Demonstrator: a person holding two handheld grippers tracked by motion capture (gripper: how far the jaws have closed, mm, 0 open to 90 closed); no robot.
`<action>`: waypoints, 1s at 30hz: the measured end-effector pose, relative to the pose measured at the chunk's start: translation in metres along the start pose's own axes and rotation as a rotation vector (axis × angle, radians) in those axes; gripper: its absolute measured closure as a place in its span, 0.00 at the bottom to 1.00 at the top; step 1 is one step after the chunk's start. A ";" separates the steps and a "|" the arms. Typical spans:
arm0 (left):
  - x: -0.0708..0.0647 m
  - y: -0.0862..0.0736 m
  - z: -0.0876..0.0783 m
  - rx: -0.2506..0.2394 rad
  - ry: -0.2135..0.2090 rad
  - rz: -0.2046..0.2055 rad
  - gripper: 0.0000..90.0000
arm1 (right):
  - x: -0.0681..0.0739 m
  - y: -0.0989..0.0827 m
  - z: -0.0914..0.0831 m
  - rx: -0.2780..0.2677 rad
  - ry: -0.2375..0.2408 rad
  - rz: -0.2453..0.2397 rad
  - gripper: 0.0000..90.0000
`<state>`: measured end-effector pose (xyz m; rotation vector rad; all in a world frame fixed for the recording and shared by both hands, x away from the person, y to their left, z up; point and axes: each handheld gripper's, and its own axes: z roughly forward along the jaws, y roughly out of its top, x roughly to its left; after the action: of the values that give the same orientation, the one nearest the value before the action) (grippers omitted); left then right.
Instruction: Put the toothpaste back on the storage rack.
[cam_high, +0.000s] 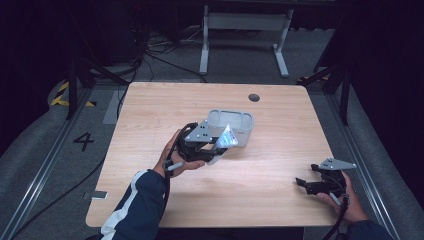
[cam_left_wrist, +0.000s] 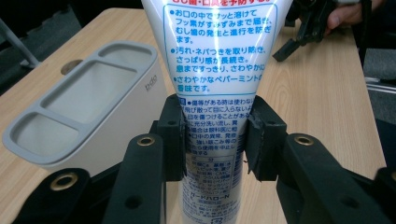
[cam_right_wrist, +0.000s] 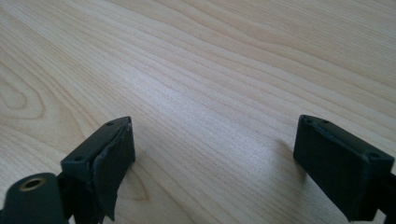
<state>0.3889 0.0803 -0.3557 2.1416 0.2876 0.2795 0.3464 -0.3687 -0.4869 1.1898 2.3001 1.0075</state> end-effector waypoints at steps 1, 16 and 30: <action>0.000 0.001 0.000 -0.008 -0.004 -0.011 0.71 | 0.000 0.000 0.000 0.000 0.000 0.000 0.14; 0.011 0.021 0.004 -0.107 0.077 -0.046 0.72 | 0.000 0.000 0.000 0.000 0.000 0.000 0.14; 0.025 0.035 0.009 -0.178 0.128 -0.094 0.72 | 0.000 0.000 0.000 0.000 0.000 0.000 0.14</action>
<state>0.4185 0.0625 -0.3293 1.9323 0.4200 0.3747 0.3463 -0.3688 -0.4869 1.1893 2.3004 1.0077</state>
